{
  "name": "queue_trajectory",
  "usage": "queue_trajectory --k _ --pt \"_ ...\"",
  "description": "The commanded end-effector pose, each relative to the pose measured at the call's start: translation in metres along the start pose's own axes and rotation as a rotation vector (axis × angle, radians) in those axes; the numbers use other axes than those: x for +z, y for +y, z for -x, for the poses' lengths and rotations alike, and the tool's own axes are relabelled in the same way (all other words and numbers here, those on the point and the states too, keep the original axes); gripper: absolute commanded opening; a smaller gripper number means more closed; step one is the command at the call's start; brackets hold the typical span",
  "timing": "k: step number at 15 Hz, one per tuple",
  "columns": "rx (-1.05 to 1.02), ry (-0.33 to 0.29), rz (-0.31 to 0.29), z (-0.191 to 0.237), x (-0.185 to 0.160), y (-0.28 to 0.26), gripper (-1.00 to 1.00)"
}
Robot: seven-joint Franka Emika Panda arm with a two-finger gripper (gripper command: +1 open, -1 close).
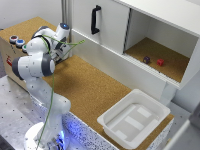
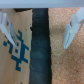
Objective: Pull the drawer
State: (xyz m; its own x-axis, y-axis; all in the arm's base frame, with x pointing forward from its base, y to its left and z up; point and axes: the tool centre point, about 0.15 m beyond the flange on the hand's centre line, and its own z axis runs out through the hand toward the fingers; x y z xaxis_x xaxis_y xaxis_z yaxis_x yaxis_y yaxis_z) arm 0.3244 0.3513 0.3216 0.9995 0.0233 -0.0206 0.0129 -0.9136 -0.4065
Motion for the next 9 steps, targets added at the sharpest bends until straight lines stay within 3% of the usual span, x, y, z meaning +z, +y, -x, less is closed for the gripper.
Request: queue_trajectory --k 1,9 --pt "-0.026 -0.059 -0.111 -0.0185 0.0246 0.0022 -1.00" --pt "-0.026 -0.065 -0.124 -0.0276 0.0286 0.0064 -1.00"
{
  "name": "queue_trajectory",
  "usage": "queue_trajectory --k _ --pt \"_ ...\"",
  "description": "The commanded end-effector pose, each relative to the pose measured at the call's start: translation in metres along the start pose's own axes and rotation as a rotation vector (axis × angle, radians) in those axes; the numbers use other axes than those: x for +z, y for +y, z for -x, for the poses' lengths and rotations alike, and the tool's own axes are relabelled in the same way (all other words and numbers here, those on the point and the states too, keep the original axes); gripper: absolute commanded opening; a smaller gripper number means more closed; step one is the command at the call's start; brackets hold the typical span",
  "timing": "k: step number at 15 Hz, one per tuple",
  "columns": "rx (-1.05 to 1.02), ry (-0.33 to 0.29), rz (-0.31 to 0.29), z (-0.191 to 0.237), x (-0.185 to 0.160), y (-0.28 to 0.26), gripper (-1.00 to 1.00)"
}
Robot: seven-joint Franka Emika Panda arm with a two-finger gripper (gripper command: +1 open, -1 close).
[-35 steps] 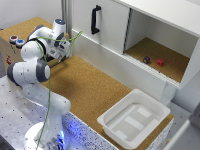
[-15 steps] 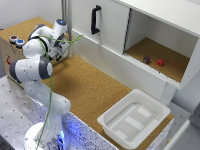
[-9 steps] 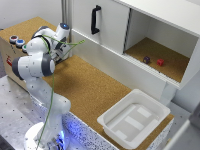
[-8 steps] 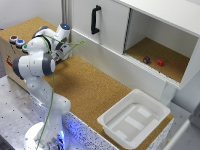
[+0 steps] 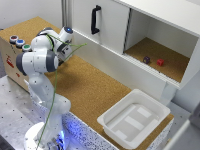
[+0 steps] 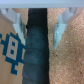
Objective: Pull the drawer
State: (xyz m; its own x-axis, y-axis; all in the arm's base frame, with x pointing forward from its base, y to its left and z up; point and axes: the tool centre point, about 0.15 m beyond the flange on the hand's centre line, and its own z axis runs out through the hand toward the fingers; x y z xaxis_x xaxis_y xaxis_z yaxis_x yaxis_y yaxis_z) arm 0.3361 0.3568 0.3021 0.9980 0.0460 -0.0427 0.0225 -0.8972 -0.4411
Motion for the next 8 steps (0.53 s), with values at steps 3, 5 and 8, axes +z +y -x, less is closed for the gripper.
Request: queue_trajectory --k 3,5,8 --pt "-0.012 -0.016 -0.082 -0.015 0.003 0.005 -1.00" --pt "0.005 -0.015 -0.076 -0.014 0.001 0.010 -1.00" --pt "0.027 -0.017 -0.083 -0.010 0.002 0.022 -1.00"
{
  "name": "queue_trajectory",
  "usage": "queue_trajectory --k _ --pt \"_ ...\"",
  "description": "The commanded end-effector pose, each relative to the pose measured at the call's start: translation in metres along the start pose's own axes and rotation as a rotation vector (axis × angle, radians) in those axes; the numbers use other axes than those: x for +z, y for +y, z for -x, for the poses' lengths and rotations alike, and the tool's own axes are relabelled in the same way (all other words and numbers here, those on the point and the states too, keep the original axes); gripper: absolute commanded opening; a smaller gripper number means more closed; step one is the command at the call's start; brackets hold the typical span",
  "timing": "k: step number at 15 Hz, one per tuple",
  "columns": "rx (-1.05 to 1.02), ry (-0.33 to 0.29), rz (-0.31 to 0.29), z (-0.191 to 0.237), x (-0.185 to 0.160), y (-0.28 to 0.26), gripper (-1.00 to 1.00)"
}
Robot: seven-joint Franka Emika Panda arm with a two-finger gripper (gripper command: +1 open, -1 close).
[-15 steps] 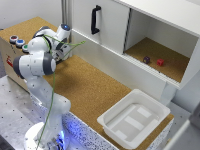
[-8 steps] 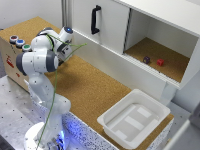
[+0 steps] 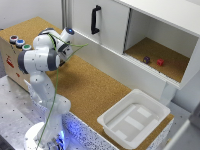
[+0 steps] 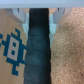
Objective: Pull the drawer
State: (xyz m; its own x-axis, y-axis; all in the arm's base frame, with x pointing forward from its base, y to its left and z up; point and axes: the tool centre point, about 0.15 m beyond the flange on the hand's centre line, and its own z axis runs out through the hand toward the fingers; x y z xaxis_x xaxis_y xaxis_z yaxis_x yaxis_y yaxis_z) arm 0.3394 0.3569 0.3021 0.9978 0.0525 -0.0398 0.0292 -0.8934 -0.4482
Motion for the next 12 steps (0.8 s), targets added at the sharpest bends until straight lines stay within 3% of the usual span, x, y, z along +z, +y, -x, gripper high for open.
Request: queue_trajectory --k 1,12 --pt "0.038 -0.016 -0.083 -0.006 0.002 0.028 -1.00" --pt "0.092 -0.049 -0.140 -0.008 -0.008 0.127 -1.00"
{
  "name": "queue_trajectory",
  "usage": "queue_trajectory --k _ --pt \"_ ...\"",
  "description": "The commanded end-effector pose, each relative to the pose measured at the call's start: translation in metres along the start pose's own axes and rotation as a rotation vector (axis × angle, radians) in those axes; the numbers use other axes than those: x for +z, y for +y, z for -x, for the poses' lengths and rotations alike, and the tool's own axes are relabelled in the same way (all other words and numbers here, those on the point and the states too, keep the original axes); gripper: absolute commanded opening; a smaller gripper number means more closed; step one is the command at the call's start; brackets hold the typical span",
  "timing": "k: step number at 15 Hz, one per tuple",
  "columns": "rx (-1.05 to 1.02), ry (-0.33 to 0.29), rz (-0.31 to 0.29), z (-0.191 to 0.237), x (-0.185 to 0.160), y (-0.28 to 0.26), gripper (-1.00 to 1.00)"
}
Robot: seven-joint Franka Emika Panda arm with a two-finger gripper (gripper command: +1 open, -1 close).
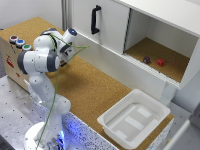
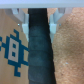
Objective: Pull the drawer
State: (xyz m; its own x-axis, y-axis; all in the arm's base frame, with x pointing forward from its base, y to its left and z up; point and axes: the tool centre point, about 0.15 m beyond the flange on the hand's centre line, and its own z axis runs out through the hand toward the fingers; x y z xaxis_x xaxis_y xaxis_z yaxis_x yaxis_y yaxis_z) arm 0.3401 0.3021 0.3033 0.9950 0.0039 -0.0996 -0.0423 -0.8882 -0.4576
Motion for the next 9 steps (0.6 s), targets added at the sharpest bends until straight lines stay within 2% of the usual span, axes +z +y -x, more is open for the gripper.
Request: queue_trajectory --k 1,9 --pt "0.027 -0.020 -0.123 -0.018 0.013 0.085 -1.00" --pt "0.114 0.040 -0.108 -0.031 -0.020 0.145 -1.00"
